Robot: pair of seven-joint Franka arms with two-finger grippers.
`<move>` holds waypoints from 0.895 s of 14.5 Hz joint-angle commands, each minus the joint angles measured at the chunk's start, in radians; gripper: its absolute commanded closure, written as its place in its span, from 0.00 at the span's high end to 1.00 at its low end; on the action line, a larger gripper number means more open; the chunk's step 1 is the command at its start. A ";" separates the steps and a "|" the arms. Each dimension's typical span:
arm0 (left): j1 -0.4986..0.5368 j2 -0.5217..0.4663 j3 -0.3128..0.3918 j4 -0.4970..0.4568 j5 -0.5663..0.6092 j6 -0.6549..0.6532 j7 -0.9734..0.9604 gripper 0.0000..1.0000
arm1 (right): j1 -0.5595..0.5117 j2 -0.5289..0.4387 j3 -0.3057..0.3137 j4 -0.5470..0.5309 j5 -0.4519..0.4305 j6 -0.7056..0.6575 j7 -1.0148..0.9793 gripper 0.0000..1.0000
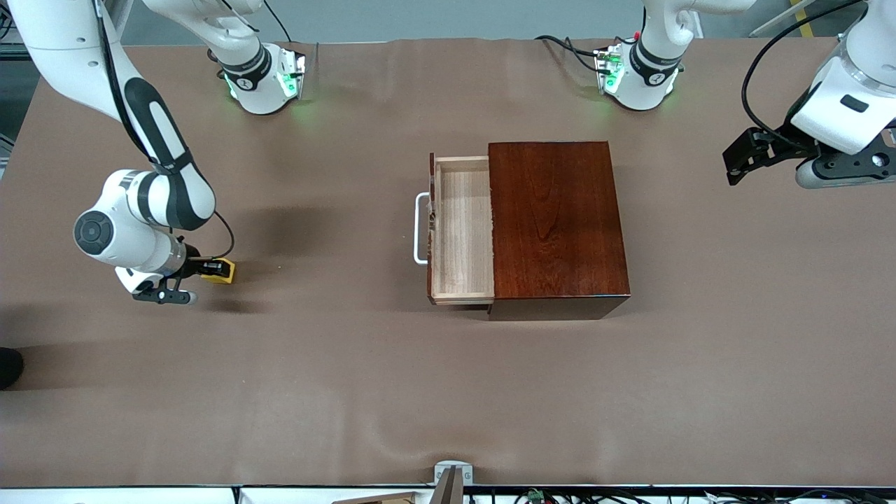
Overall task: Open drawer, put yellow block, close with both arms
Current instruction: 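Grasp the yellow cube with the right gripper and carry it toward the drawer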
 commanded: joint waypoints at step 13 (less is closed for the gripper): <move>0.120 -0.066 -0.073 -0.058 -0.020 -0.022 0.057 1.00 | 0.173 -0.241 0.039 0.025 0.068 -0.248 0.439 0.00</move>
